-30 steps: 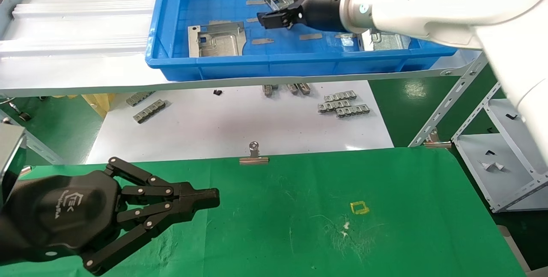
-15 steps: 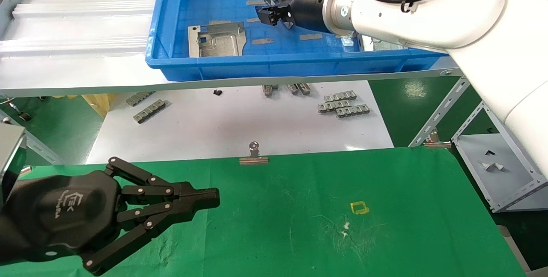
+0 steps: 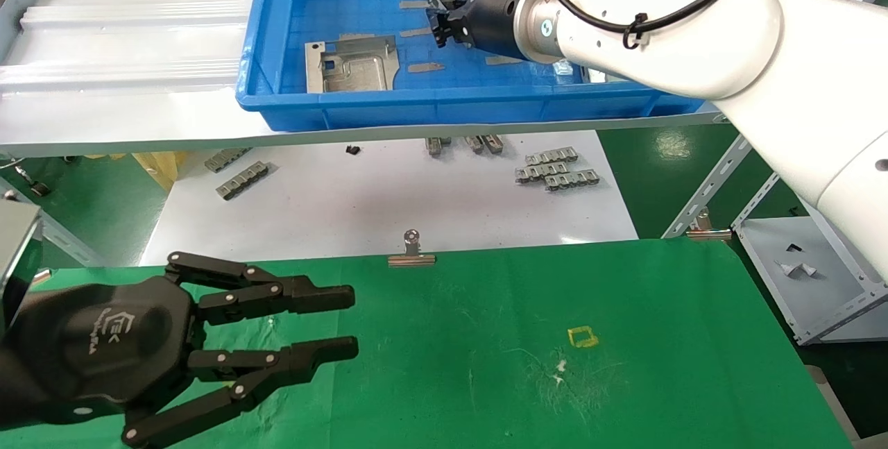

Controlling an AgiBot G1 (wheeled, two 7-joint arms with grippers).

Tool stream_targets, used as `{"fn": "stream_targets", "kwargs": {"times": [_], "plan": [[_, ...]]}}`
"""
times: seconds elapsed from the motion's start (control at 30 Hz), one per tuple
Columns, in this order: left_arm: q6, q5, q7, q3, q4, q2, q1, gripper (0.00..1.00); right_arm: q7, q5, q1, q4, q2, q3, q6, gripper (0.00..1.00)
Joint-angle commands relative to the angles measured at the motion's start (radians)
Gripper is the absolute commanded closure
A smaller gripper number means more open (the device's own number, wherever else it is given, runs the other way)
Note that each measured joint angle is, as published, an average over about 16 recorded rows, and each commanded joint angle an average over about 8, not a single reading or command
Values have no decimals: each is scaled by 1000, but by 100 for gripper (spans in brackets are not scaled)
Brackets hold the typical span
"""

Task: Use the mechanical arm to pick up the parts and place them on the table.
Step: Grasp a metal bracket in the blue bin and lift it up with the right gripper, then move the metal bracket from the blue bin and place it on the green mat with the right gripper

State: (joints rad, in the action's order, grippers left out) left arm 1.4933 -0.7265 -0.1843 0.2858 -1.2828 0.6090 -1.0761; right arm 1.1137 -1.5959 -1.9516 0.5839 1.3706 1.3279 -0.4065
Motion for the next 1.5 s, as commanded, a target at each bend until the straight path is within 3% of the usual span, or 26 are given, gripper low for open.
{"fn": "stream_targets", "kwargs": {"times": [0.03,0.37,0.53,0.7,1.1,1.5], "plan": [[0,0,0,0,0,0,0,0,17,-4,-3,6,0,21,8,100],[0,1,0,1,0,0,0,0,32,18,-8,25,-12,57,61,100],[-1,1,1,1,0,0,0,0,-21,71,-23,54,-39,29,61,100],[-1,1,1,1,0,-1,0,0,-111,151,-36,151,-117,-22,10,100],[-1,2,1,2,0,-1,0,0,-430,442,35,471,-396,-218,-208,100],[-1,2,2,3,0,-1,-1,0,-837,718,155,545,-614,-361,-642,100]]}}
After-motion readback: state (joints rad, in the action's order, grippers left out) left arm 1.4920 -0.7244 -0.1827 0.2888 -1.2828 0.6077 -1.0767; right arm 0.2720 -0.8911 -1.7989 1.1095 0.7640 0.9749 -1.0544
